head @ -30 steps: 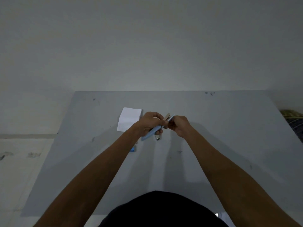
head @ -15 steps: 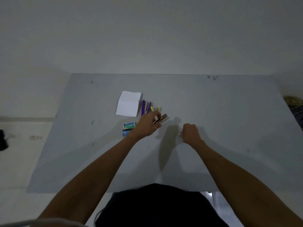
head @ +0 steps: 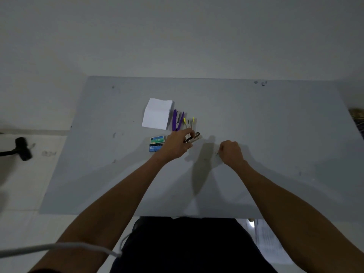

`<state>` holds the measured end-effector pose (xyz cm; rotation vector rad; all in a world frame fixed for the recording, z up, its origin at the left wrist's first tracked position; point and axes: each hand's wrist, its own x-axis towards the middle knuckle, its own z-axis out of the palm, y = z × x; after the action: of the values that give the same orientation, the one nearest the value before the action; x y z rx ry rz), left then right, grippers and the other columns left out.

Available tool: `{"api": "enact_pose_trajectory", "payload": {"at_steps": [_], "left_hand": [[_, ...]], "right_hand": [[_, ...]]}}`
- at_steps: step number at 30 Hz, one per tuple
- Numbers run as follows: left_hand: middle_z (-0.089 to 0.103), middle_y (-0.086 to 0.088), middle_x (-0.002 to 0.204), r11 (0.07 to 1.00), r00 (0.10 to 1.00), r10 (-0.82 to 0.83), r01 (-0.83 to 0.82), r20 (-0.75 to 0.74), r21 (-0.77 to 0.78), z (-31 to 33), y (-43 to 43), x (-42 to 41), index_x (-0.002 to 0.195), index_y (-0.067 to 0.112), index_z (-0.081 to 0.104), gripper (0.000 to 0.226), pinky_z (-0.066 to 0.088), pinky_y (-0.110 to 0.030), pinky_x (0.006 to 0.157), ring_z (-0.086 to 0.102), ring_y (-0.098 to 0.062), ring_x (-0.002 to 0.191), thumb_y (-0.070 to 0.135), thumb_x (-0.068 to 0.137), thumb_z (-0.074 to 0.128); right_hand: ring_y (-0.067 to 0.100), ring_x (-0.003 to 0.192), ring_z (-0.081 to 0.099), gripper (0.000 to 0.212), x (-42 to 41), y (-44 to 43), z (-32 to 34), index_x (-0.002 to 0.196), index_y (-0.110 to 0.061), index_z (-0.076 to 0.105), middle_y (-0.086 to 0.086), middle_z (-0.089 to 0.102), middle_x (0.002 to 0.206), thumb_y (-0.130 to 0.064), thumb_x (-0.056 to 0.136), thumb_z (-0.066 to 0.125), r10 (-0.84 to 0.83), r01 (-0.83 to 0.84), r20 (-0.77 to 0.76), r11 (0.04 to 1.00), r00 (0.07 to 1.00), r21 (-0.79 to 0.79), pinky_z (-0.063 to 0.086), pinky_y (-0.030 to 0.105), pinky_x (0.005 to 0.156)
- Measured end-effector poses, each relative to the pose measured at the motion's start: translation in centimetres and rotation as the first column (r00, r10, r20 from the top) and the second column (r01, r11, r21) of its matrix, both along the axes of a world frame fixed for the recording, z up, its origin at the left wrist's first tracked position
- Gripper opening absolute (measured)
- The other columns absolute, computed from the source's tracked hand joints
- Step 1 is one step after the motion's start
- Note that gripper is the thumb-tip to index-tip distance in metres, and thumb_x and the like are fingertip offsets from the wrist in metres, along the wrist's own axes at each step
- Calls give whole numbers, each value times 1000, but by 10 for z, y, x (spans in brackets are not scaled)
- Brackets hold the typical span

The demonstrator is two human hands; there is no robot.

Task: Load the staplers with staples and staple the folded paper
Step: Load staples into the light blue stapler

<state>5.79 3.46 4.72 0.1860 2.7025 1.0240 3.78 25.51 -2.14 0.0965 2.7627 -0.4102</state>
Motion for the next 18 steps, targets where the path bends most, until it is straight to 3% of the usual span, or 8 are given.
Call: {"api": "enact_pose_trajectory", "payload": {"at_steps": [4,6,8,9,11,14,16,18], "left_hand": [[68,-11,107,999,1000,-21,21,3,-32,-2,-1,2,118,19,56,30,45,-26,75,61,-16,85,17,89,63],[68,-10,107,998,999,-32,32,3,-45,-3,-1,3,119,20,56,30,44,-26,75,61,-15,84,18,90,63],[69,-9,104,996,998,-56,57,12,-62,-6,0,4,119,22,56,29,43,-26,73,63,-18,83,20,90,62],[69,-10,102,995,998,-68,68,14,-70,-7,0,4,118,22,56,29,44,-26,72,64,-19,82,20,90,62],[70,-9,99,993,996,-86,86,13,-85,-9,2,4,117,24,56,29,47,-27,71,65,-20,80,20,89,64],[70,-9,98,991,996,-92,92,9,-94,-12,3,4,117,24,54,31,50,-29,73,65,-21,81,20,88,64],[70,-9,97,992,996,-92,93,19,-88,-12,4,5,120,24,48,37,54,-33,73,65,-22,78,19,87,65],[69,-11,98,996,996,-56,60,63,-68,-13,2,7,125,21,43,46,56,-39,75,66,-24,80,16,85,66]], "right_hand": [[34,83,65,25,2,-5,13,79,-15,67,14,66,87,-31,90,51,-185,182,-43,981,982,-62,54,37,73],[32,77,66,31,-1,-15,23,72,-14,65,14,69,81,-37,89,52,-304,289,-6,910,953,-297,56,37,69],[25,68,65,29,-5,-30,37,84,-12,70,13,69,81,-37,90,57,-391,454,242,665,888,-593,54,31,59],[24,65,65,28,-6,-37,45,93,-9,70,13,68,83,-36,91,60,-366,537,396,520,843,-664,52,27,55],[25,68,65,29,-5,-46,59,104,-3,67,16,67,86,-29,91,63,-261,619,562,363,785,-696,54,25,54],[25,72,66,18,-4,-53,62,103,3,66,17,67,87,-9,90,63,-228,614,571,281,789,-737,60,27,61],[23,69,65,6,-6,-55,59,90,1,66,16,66,82,-3,89,62,-264,603,544,268,796,-752,60,28,65],[24,66,64,7,-9,-58,53,79,-3,64,15,64,77,-2,86,64,-321,591,506,288,801,-753,59,29,65]]}}
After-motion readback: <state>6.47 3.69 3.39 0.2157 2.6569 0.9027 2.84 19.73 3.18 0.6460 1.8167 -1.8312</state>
